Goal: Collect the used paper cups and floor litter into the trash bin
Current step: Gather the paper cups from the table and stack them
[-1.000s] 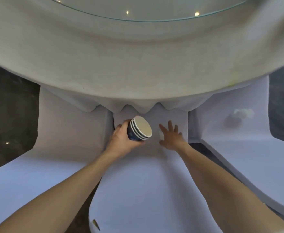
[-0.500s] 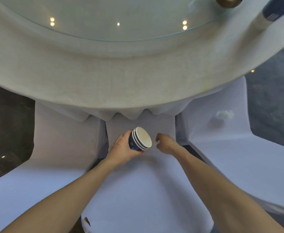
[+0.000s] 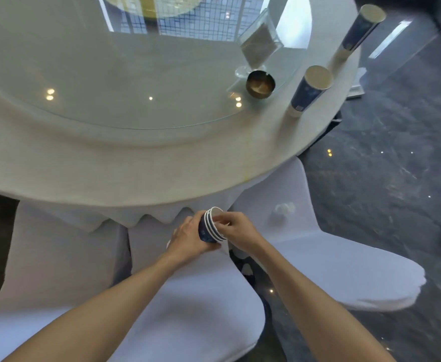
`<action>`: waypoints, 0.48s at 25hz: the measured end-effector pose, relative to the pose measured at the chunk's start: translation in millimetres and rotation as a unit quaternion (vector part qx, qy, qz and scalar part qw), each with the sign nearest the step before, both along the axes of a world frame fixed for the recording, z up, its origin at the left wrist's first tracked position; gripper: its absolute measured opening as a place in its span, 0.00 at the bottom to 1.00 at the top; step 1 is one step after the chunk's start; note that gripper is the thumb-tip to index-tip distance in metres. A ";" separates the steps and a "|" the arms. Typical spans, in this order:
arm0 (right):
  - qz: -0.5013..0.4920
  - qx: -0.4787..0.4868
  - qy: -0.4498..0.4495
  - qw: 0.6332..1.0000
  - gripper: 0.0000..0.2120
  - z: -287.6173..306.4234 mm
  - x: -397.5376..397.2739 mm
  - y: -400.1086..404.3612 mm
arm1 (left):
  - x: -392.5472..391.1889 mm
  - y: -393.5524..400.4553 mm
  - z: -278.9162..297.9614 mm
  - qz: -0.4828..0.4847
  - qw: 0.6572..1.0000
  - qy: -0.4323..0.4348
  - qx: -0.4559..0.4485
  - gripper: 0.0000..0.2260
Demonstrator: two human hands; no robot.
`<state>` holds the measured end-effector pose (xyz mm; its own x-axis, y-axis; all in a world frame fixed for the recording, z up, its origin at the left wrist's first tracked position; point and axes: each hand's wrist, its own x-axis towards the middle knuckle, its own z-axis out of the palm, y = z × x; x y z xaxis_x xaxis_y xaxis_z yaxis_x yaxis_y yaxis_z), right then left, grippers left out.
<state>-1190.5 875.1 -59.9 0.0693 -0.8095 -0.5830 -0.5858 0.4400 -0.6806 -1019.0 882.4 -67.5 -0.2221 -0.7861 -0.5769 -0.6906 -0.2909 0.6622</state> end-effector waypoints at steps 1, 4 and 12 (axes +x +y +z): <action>0.003 -0.010 0.001 1.000 0.16 3.6 -13.3 -1.8 | -12.0 -2.4 2.3 -0.002 1.000 0.001 -0.006 0.46; -0.061 -0.054 0.001 0.997 0.12 3.1 -63.4 -11.7 | -44.5 -6.5 0.2 0.025 1.000 0.004 -0.011 0.46; 0.052 0.057 0.175 0.982 0.36 -89.5 -251.9 -65.6 | -157.0 -6.8 -46.7 0.115 0.993 0.008 0.002 0.41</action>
<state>-1442.4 809.5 -149.4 -0.0725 -0.7374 -0.6715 -0.8203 0.4271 -0.3803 -1176.0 875.6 -114.3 -0.0465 -0.8145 -0.5783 -0.5953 -0.4423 0.6708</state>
